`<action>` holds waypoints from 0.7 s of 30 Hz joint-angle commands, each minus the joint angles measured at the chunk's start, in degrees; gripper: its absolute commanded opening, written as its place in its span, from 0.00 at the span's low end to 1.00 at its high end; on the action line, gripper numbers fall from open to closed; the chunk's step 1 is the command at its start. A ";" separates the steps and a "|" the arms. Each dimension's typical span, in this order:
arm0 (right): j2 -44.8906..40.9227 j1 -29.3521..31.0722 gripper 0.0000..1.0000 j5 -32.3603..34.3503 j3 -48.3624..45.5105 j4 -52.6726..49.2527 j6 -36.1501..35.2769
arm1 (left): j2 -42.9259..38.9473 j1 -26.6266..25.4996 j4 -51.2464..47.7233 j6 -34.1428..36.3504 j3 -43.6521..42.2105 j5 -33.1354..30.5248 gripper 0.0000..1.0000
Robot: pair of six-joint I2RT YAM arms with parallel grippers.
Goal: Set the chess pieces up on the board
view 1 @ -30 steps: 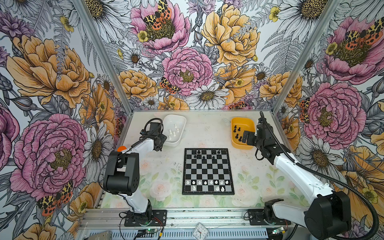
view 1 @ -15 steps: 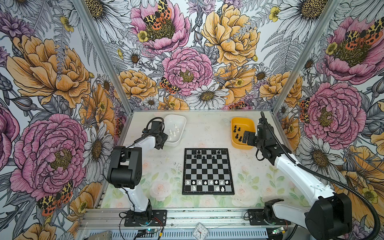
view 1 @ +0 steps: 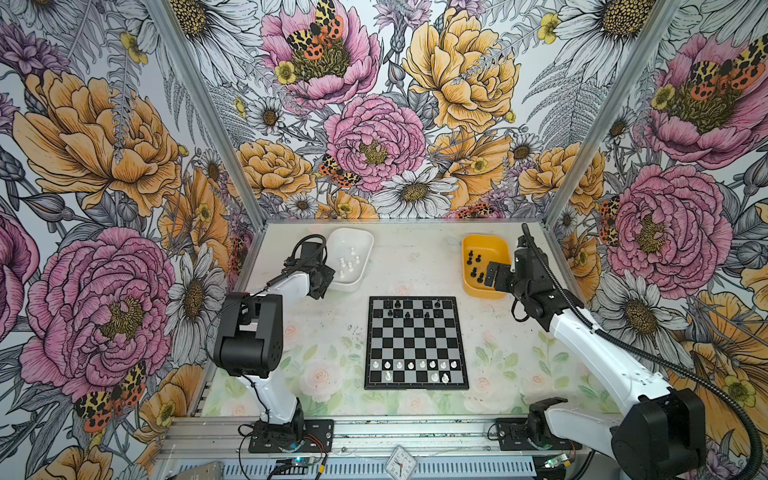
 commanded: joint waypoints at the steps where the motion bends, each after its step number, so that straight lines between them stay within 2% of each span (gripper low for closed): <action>1: -1.16 0.63 1.00 0.27 0.37 -0.28 0.64 | -3.01 0.49 0.46 0.64 -1.48 1.25 0.23; 21: -0.91 1.80 1.00 -0.61 0.57 -0.81 -0.29 | -14.18 -1.09 -0.93 -0.15 -11.41 0.33 0.22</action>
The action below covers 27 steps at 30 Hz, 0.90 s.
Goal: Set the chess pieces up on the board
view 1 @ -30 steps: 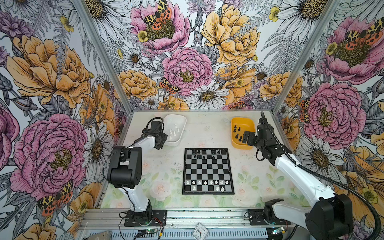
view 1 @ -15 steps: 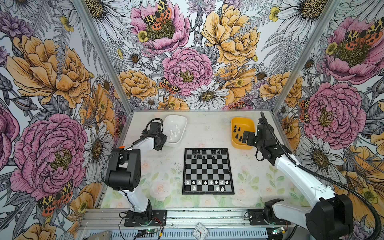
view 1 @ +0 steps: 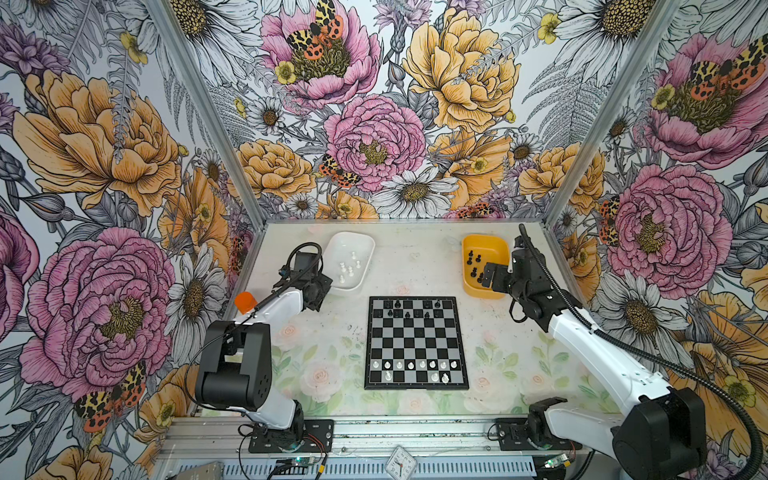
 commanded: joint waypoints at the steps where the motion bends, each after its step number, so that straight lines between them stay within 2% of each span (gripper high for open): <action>1: -0.98 0.53 1.00 -0.63 0.65 -0.66 -0.64 | -2.13 -0.59 -0.67 -0.11 -1.48 -0.53 0.23; 6: -1.20 0.70 1.00 -0.80 0.69 -0.83 -1.19 | -4.04 -1.31 -0.57 0.24 -1.32 -1.55 0.33; 11: -1.11 0.83 1.00 -0.80 0.85 -0.80 -1.40 | -2.62 -1.25 -0.52 0.40 0.16 -1.67 0.36; 22: -0.84 0.79 0.99 0.34 1.35 -1.14 -2.97 | 4.05 -0.84 1.08 0.33 3.33 -1.32 0.36; 27: -0.34 0.86 1.00 0.51 1.60 -1.23 -3.22 | 5.54 -0.77 1.25 0.07 4.36 -0.89 0.32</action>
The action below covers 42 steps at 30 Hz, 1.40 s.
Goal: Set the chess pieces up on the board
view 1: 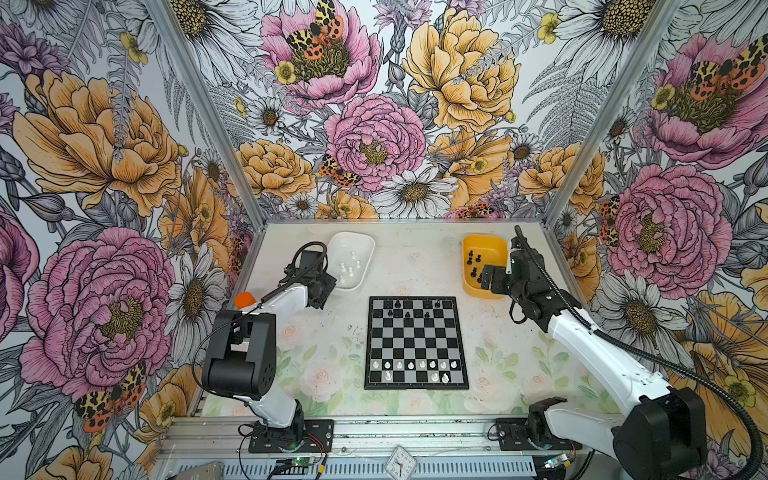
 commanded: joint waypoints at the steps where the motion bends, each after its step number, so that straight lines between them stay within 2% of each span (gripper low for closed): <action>1: -0.37 0.42 1.00 0.90 1.64 -0.55 -0.85 | 0.65 0.22 0.77 0.12 1.59 -0.56 0.31; 5: 0.03 0.42 1.00 1.13 1.67 -0.55 -0.97 | 1.05 0.23 0.77 0.39 2.15 -0.82 0.30; 10: 0.19 0.50 1.00 1.19 1.67 -0.48 -0.62 | 2.29 0.45 0.77 0.57 2.96 0.05 0.23; 25: -1.68 0.50 1.00 1.13 0.33 -0.55 0.49 | 0.49 0.59 0.68 1.01 0.77 1.29 0.12; 42: -1.30 0.89 1.00 -0.16 0.19 -0.51 0.44 | -8.33 1.06 -1.95 0.46 -4.78 0.33 0.12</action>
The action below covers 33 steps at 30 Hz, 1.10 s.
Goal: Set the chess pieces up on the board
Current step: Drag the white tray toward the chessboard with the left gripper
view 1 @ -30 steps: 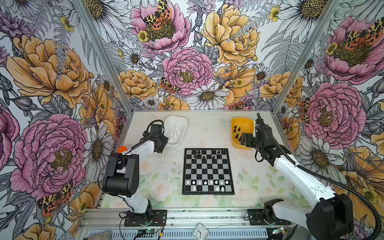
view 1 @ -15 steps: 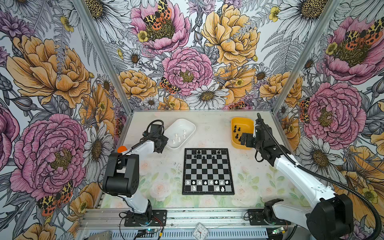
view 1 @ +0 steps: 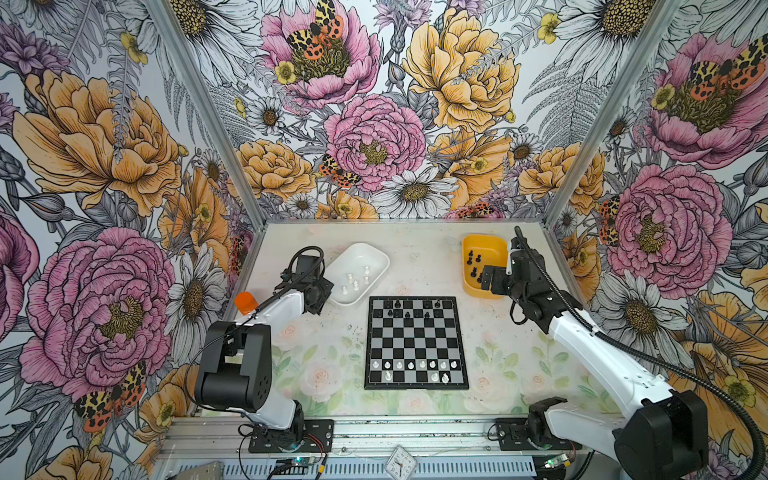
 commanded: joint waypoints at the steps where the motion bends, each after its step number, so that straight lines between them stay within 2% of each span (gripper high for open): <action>1: -0.52 0.49 1.00 -0.58 0.30 0.10 0.71 | -3.35 0.48 -0.46 0.44 -1.18 -0.07 0.11; 16: 0.06 0.66 1.00 -1.56 0.70 0.15 0.09 | -12.40 0.78 -3.34 -0.53 -8.87 -1.22 0.12; 27: 1.52 1.14 1.00 -2.07 2.40 0.06 -0.28 | -18.79 2.92 -5.16 -0.88 -13.73 -0.92 0.15; 33: 2.58 1.51 1.00 -2.32 3.68 0.06 -0.64 | -19.47 3.29 -5.39 -0.48 -13.83 -0.55 0.29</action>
